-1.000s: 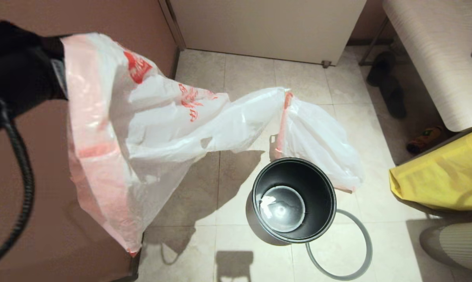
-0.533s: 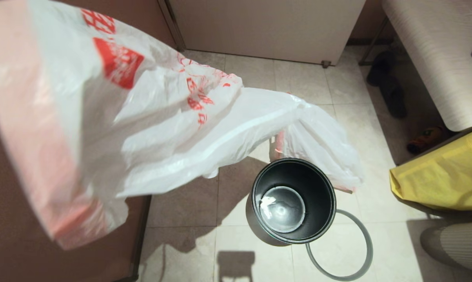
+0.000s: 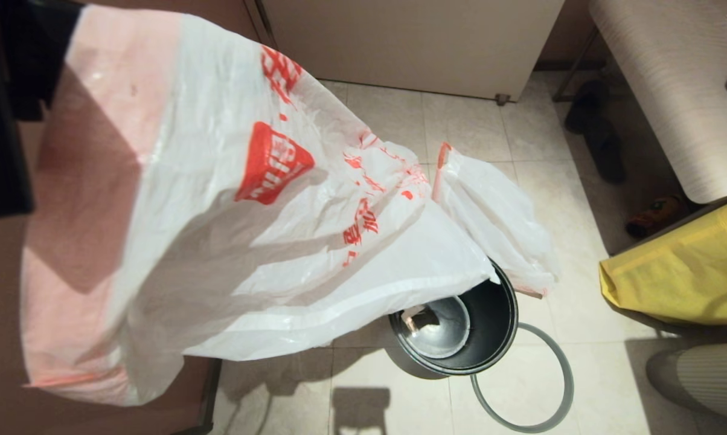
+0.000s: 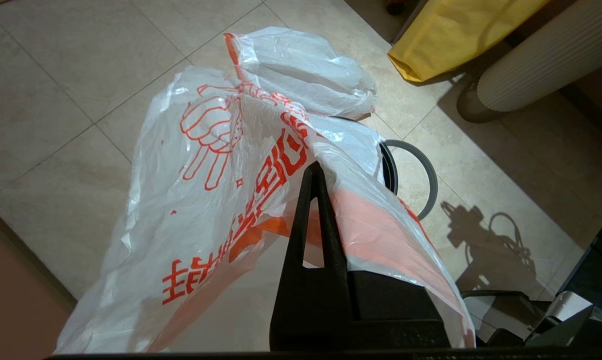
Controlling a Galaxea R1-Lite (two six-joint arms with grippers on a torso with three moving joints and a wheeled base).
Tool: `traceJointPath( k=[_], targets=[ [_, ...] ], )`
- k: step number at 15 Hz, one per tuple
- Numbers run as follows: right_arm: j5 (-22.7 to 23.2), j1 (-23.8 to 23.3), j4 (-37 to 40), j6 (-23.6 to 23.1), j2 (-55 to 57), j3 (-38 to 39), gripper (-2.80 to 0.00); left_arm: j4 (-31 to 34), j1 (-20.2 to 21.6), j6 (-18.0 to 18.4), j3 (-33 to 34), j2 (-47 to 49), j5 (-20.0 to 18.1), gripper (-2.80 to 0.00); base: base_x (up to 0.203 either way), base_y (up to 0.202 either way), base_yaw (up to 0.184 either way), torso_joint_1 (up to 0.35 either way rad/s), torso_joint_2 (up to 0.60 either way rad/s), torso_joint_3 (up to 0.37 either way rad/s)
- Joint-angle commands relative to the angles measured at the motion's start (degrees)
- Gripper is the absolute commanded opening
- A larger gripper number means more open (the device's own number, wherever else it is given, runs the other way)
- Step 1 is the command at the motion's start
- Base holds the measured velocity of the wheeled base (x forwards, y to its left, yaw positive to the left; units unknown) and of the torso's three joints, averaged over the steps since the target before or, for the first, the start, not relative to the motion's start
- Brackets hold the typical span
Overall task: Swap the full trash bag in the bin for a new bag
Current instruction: Put the new garbage bag on the trash can
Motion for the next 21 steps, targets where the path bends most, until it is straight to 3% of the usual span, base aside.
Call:
traceJointPath(
  k=[1, 9, 15, 17, 21],
  targets=[
    [-0.02, 0.03, -0.04, 0.1, 0.05, 0.0, -2.8, -1.29, 0.0, 0.06, -0.71, 5.94, 0.28, -2.8, 0.0, 0.0, 0.0, 0.0, 0.0, 0.0],
    [-0.02, 0.12, 0.05, 0.1, 0.05, 0.0, -2.8, -2.48, -0.07, 0.19, -15.1, 16.87, 1.49, -2.8, 0.0, 0.0, 0.0, 0.0, 0.0, 0.0],
    [0.09, 0.65, -0.22, -0.92, 0.05, -0.01, -2.8, -0.96, 1.52, -3.98, -15.74, 22.67, 0.05, -2.8, 0.0, 0.0, 0.0, 0.0, 0.0, 0.0],
    [0.43, 0.65, -0.3, 2.04, 0.61, -5.01, -2.8, 2.59, 1.95, -7.65, -16.04, 24.0, -1.43, -2.8, 0.0, 0.0, 0.0, 0.0, 0.0, 0.0],
    [1.03, 1.3, -0.31, 8.47, 15.42, -16.08, -2.8, 4.85, 1.85, -6.29, -16.79, 23.74, -1.23, -2.8, 0.0, 0.0, 0.0, 0.0, 0.0, 0.0]
  ],
)
